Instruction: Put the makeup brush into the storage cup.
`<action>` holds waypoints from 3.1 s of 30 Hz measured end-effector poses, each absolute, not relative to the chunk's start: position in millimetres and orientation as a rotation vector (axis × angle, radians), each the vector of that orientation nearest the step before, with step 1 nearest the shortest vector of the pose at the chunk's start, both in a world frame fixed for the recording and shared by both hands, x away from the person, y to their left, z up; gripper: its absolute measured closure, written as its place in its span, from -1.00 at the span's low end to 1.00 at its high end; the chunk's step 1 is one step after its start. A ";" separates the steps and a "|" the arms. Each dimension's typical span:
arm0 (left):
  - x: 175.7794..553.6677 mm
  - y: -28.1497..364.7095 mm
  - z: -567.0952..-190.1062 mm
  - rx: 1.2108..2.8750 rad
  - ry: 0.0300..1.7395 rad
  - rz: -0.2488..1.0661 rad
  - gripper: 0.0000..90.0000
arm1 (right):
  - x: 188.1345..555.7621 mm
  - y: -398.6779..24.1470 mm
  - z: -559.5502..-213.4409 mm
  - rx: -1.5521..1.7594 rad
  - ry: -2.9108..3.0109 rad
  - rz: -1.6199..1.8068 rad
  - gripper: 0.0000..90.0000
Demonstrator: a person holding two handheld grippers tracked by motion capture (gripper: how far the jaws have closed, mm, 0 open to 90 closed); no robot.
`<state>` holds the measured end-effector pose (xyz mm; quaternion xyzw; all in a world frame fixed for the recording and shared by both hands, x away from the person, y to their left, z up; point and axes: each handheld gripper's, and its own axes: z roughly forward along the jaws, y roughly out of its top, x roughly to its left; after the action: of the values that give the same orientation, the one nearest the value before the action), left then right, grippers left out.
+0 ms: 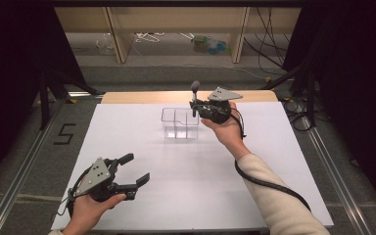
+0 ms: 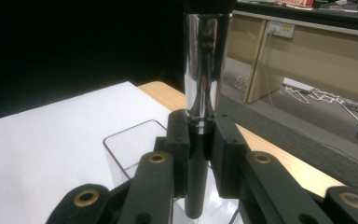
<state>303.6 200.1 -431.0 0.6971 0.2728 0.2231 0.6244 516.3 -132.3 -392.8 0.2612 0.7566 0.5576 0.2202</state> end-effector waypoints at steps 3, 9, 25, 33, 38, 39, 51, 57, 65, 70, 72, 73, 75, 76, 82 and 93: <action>303.9 200.3 -431.0 1.603 0.620 0.513 -0.65 | 516.8 -131.5 -393.6 0.719 2.089 1.548 0.76; 303.2 200.3 -430.8 1.604 0.631 0.514 -0.65 | 517.0 -131.0 -394.6 0.723 2.094 1.537 0.76; 303.5 200.3 -431.0 1.601 0.626 0.514 -0.65 | 518.3 -131.2 -399.3 0.735 2.100 1.515 0.76; 303.5 200.3 -431.0 1.602 0.625 0.514 -0.65 | 519.0 -130.4 -402.0 0.737 2.104 1.516 0.76; 303.6 200.3 -431.1 1.603 0.625 0.513 -0.65 | 519.3 -131.0 -403.1 0.739 2.110 1.506 0.76; 304.0 200.5 -431.0 1.607 0.616 0.517 -0.65 | 519.4 -131.3 -403.2 0.739 2.113 1.501 0.76; 303.6 200.4 -431.1 1.603 0.625 0.515 -0.65 | 520.5 -130.9 -406.8 0.751 2.107 1.497 0.76; 303.6 200.3 -431.1 1.602 0.626 0.514 -0.65 | 521.2 -131.5 -408.5 0.751 2.124 1.488 0.76; 303.5 200.3 -431.1 1.602 0.626 0.515 -0.65 | 522.1 -131.4 -410.3 0.751 2.124 1.486 0.76; 303.6 200.4 -431.2 1.603 0.626 0.515 -0.65 | 522.2 -131.3 -411.4 0.753 2.129 1.482 0.76; 303.6 200.4 -431.1 1.603 0.626 0.516 -0.65 | 521.9 -131.3 -411.8 0.753 2.134 1.474 0.76; 303.5 200.5 -431.1 1.603 0.626 0.515 -0.65 | 522.4 -131.1 -412.2 0.745 2.137 1.481 0.76; 303.6 200.5 -431.2 1.604 0.625 0.515 -0.65 | 522.1 -130.6 -412.6 0.752 2.137 1.476 0.76; 303.5 200.4 -431.2 1.603 0.626 0.514 -0.65 | 522.2 -130.5 -412.9 0.751 2.137 1.478 0.76; 303.6 200.4 -431.2 1.603 0.626 0.515 -0.65 | 522.3 -129.6 -414.8 0.754 2.136 1.474 0.76; 303.5 200.5 -431.1 1.603 0.626 0.516 -0.65 | 522.7 -127.8 -418.5 0.754 2.140 1.468 0.76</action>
<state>303.5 200.5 -431.1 0.6981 0.2724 0.2246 0.6229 522.7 -127.8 -418.5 0.2723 0.7728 0.5303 0.2179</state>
